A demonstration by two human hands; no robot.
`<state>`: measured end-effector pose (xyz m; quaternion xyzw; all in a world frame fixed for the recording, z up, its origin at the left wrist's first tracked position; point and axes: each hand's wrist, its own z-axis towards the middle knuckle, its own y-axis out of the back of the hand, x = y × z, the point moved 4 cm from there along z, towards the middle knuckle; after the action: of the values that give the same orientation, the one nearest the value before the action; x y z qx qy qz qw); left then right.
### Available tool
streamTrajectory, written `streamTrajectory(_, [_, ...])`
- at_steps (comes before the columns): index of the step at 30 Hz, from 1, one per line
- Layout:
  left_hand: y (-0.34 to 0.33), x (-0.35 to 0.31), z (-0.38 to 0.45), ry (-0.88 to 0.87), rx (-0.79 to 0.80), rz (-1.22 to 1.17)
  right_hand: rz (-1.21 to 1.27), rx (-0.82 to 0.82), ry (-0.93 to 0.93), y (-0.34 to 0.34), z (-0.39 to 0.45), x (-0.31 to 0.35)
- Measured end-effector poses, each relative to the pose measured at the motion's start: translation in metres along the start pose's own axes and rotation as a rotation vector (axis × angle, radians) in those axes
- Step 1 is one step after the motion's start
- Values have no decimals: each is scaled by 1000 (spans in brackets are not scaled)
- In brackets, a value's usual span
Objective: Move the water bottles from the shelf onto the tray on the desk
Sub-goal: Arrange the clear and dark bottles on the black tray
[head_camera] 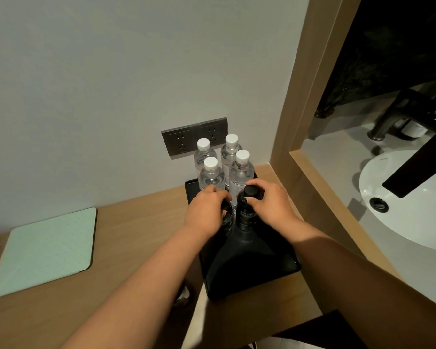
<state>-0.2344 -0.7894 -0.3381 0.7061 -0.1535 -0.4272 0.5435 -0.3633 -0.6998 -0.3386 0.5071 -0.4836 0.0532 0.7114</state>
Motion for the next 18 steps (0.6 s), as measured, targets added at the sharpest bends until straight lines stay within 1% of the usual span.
streamTrajectory(5, [-3, -1, 0, -8, -18, -15, -59, 26, 53, -2, -3, -2])
streamTrajectory(10, [-3, 2, -1, -13, -39, -36, -37, 19, 40, -1, 0, -1])
streamTrajectory(15, [-5, 4, -2, -20, -53, -44, -55, 23, 81, -4, -4, -5])
streamTrajectory(18, [-9, 7, -4, -27, -59, -45, -35, 18, 74, -6, -7, -8])
